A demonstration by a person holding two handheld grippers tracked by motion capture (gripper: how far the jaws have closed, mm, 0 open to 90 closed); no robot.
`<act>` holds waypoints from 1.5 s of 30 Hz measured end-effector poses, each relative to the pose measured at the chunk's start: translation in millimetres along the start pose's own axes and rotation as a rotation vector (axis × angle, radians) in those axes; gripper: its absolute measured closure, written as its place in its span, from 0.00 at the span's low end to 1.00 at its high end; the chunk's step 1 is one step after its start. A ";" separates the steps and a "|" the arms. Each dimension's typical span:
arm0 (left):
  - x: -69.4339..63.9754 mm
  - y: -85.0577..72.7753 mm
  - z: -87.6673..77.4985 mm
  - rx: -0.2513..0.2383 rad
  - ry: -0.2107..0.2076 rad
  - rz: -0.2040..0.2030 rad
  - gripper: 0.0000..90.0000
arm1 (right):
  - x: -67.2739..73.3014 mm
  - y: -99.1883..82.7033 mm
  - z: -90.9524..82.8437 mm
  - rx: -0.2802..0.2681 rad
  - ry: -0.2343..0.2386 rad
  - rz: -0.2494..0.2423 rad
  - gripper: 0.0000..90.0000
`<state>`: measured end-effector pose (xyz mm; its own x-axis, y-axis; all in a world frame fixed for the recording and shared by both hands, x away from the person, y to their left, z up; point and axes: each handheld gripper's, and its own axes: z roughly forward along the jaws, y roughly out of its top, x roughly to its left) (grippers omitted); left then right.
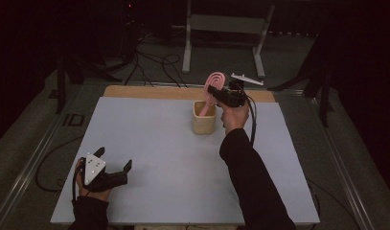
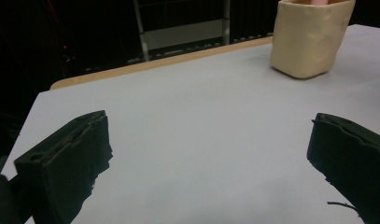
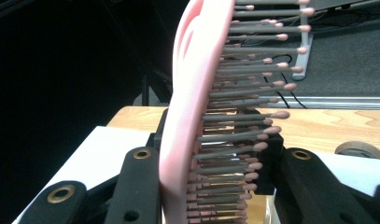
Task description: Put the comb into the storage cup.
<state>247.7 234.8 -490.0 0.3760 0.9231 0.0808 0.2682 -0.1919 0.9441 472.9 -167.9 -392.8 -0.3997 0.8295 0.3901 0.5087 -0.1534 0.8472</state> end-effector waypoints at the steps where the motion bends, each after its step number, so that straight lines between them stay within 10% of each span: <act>1: 0.1 -0.1 0.0 0.000 0.001 -0.001 0.00 | -0.4 -0.6 0.3 0.004 -0.001 -0.001 0.70; 45: -2.1 -0.9 0.5 0.003 -0.001 0.001 0.00 | -12.9 -21.7 11.0 0.040 0.021 0.043 0.69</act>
<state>247.1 232.8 -491.2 0.3774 0.9225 0.0814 0.2702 -0.1937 0.9431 475.4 -169.4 -420.2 -0.3926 0.8107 0.4342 0.5555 -0.1672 0.8145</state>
